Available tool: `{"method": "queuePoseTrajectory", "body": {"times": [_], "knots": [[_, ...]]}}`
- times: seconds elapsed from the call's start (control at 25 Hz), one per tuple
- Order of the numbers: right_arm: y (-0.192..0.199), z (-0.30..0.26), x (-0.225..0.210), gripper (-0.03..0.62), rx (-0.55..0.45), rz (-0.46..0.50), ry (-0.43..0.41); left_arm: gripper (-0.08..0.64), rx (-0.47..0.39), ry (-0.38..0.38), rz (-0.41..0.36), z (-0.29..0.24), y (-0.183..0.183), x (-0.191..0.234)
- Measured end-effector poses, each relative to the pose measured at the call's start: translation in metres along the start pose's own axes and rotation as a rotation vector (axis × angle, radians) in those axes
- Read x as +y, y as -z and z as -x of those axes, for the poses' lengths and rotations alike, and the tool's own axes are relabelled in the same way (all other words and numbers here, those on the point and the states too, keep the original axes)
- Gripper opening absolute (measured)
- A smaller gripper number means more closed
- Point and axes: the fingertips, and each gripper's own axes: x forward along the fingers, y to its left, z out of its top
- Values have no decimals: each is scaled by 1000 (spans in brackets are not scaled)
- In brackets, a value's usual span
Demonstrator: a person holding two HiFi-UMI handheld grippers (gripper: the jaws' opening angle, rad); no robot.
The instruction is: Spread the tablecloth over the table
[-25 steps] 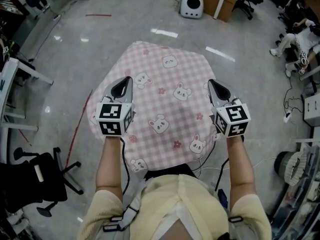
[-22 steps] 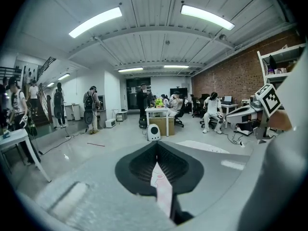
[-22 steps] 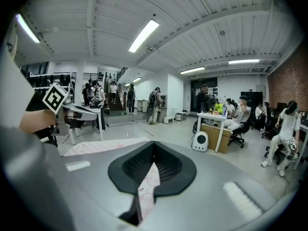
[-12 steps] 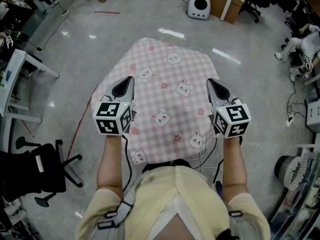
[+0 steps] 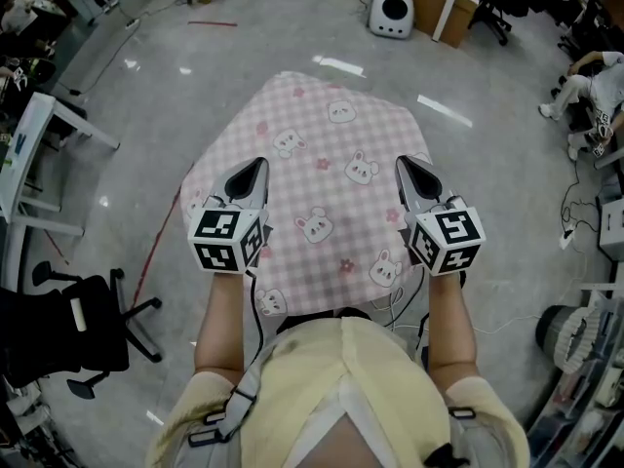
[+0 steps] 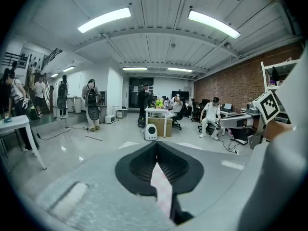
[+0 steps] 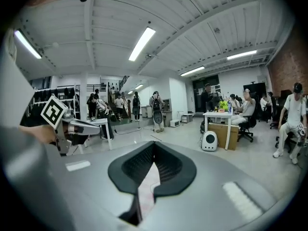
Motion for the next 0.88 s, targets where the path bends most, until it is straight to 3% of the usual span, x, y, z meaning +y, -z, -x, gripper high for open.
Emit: {"method": "queuePoseTrajectory", "body": {"times": [0.36,0.88], "knots": [[4,6,15,5,-18,-51,-21,6,6,-14,-6,11,7,-1],[1,6,21,5,-14,-25,-8,6,11,-26,0,16,9,4]]}}
